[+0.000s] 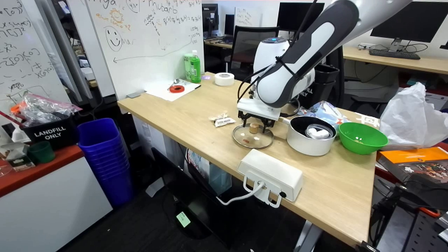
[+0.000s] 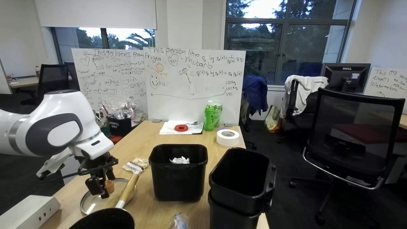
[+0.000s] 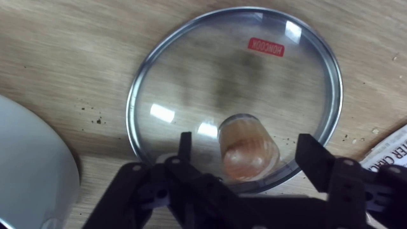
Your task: Put the lid on the white pot
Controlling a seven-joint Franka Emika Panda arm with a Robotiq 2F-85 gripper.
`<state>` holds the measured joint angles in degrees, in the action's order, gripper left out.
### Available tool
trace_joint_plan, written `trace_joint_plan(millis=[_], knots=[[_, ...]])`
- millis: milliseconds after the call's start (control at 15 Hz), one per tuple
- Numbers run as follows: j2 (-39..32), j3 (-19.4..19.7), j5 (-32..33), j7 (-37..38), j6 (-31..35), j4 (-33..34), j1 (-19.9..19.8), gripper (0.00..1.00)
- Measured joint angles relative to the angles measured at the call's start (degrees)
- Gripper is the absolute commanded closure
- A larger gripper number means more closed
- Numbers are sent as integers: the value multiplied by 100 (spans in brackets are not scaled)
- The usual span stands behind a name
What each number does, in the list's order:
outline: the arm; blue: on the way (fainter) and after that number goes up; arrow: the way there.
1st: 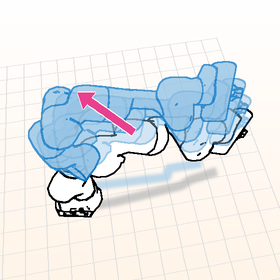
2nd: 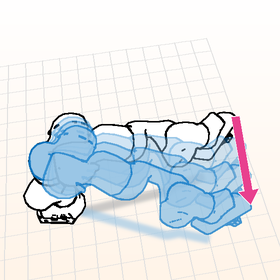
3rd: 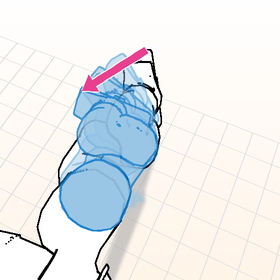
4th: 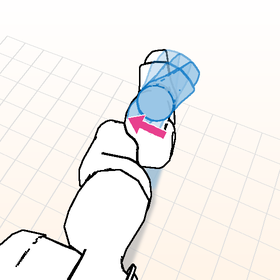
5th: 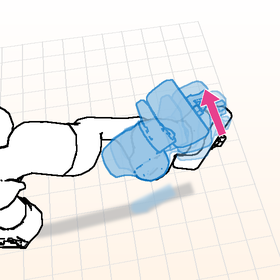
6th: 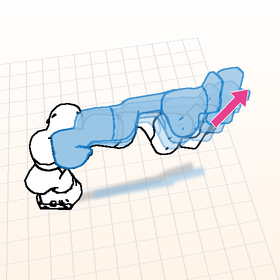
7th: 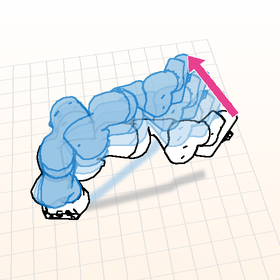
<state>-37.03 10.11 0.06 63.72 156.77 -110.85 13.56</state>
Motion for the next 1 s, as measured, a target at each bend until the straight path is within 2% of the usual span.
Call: trace_joint_plan(millis=[333,1000], knots=[[4,2,-27,0,-96,87,-28,83],[109,-17,-42,4,-497,82,-30,84]])
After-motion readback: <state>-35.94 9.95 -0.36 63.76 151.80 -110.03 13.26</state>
